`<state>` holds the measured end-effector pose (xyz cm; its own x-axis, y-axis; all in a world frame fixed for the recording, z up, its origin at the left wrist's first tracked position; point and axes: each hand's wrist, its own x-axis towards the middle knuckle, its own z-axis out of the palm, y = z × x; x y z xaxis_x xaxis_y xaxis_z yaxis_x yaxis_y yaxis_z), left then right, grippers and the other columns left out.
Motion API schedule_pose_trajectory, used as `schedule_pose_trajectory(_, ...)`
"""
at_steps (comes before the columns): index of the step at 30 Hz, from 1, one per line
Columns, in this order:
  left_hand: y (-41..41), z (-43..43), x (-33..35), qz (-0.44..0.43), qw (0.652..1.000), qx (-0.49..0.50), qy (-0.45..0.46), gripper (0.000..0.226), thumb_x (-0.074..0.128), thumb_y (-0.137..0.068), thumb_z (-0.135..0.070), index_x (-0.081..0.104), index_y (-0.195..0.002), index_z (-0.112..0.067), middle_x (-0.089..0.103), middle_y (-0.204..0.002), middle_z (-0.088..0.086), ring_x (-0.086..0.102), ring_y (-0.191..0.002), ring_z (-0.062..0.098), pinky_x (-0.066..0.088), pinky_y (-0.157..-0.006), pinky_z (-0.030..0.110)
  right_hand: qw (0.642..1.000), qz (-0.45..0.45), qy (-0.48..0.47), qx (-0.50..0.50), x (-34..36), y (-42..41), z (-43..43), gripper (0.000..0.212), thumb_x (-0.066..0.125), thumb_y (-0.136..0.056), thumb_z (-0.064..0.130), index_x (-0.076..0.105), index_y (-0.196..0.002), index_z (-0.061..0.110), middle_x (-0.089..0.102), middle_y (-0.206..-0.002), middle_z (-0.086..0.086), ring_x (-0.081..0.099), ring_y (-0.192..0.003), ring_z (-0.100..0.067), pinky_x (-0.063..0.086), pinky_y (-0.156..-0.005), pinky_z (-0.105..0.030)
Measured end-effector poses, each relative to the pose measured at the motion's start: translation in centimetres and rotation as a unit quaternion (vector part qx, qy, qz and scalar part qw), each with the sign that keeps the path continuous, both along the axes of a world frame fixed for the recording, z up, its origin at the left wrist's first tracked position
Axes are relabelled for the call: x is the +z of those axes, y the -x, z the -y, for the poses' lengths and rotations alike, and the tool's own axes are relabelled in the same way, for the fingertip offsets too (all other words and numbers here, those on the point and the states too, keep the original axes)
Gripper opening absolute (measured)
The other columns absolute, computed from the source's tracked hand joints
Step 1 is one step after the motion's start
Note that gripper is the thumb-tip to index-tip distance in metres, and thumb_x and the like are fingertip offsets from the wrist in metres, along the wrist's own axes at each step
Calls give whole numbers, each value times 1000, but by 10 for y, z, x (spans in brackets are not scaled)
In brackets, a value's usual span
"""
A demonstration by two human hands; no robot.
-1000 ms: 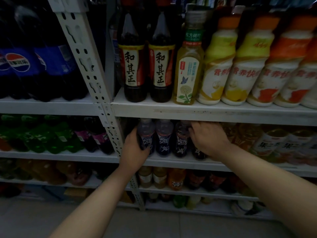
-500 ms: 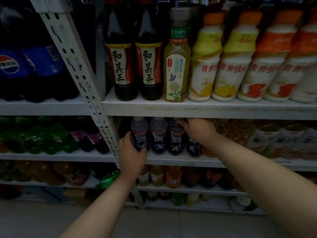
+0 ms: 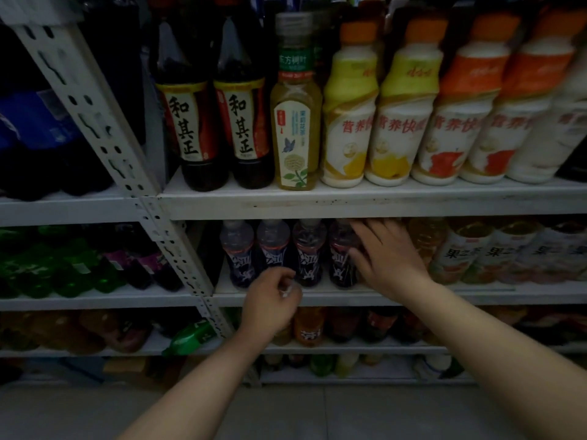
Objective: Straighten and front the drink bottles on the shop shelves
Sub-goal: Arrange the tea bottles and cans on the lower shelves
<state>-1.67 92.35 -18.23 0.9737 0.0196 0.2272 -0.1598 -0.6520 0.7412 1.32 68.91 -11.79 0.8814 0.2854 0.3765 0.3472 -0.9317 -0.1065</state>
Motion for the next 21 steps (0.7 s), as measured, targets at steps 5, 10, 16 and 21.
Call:
schedule_pose_trajectory(5, -14, 61, 4, -58, 995, -76, -15, 40, 62, -87, -31, 59, -125, -21, 63, -114, -7, 59, -102, 8, 46, -87, 20, 992, 59, -63, -97, -4, 17, 64, 44, 48, -90, 29, 58, -118, -4, 58, -116, -23, 52, -109, -43, 42, -95, -46)
schedule_pose_trajectory(10, -26, 103, 3, -116, 993, -34, 9, 32, 61, -86, -32, 60, -118, -24, 65, -102, -9, 61, -94, 12, 38, -64, 11, 990, 44, -8, -131, 13, 2, 82, 26, 54, -91, 27, 64, -100, 5, 65, -92, -15, 57, -87, -35, 46, -77, -37)
schedule_pose_trajectory(16, -35, 127, -6, -187, 981, 13, 58, 50, 64, -84, -40, 53, -129, -22, 59, -119, -2, 54, -105, 19, 37, -82, 22, 988, -13, 65, -139, 9, -14, 71, 34, 47, -92, 37, 60, -116, 17, 66, -110, -9, 54, -105, -32, 30, -89, -39)
schedule_pose_trajectory(21, -42, 132, -15, -230, 967, 54, 91, 44, 68, -81, -39, 60, -118, -18, 62, -114, 2, 53, -93, 16, 41, -81, 24, 988, -37, -55, -142, -4, -4, 107, 45, 55, -88, 23, 49, -131, 12, 53, -129, -12, 44, -118, -33, 35, -101, -42)
